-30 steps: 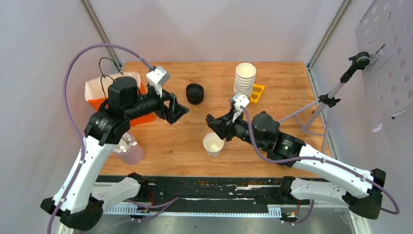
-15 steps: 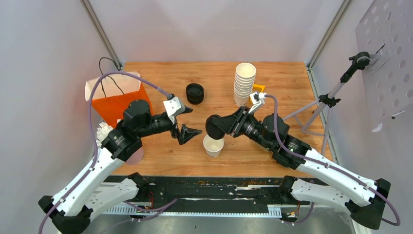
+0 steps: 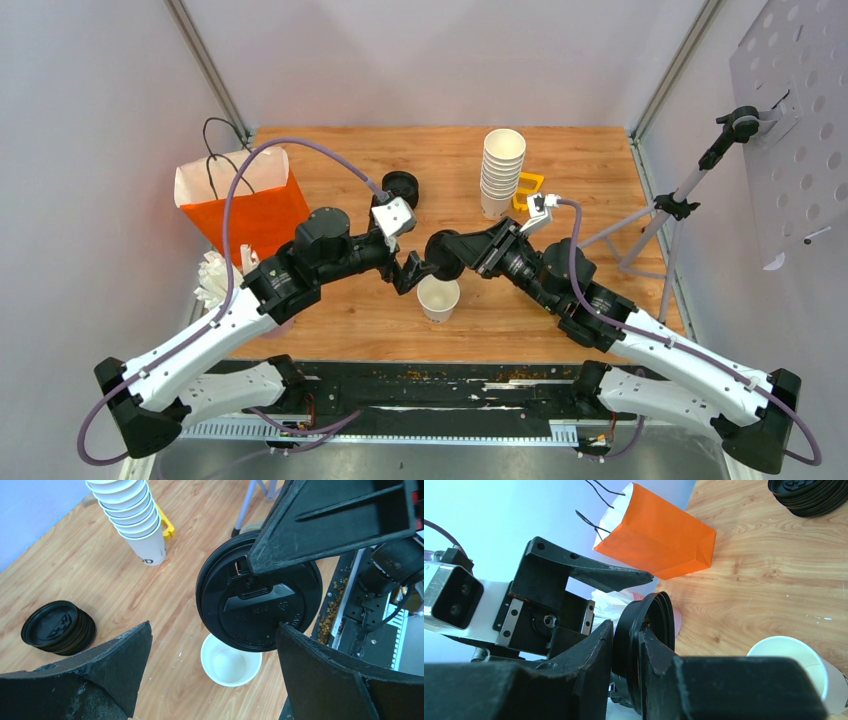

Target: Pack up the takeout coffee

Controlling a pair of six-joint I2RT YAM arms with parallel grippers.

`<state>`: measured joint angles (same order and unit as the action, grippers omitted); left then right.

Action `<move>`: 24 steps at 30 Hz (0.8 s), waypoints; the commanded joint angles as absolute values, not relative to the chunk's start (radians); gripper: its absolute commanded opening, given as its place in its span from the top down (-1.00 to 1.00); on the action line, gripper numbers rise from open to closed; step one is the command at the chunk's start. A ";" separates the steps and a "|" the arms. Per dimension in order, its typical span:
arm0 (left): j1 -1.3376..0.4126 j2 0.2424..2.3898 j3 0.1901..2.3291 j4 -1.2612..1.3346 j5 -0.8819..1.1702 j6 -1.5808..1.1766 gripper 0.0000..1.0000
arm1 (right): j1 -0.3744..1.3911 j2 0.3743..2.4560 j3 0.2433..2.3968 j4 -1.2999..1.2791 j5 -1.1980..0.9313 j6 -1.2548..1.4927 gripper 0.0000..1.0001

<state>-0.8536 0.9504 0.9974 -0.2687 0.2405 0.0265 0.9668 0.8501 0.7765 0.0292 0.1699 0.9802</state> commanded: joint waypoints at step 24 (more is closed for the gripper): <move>-0.890 1.041 1.016 -0.157 0.322 -0.040 -1.00 | 0.965 0.830 0.756 0.097 0.220 0.999 0.49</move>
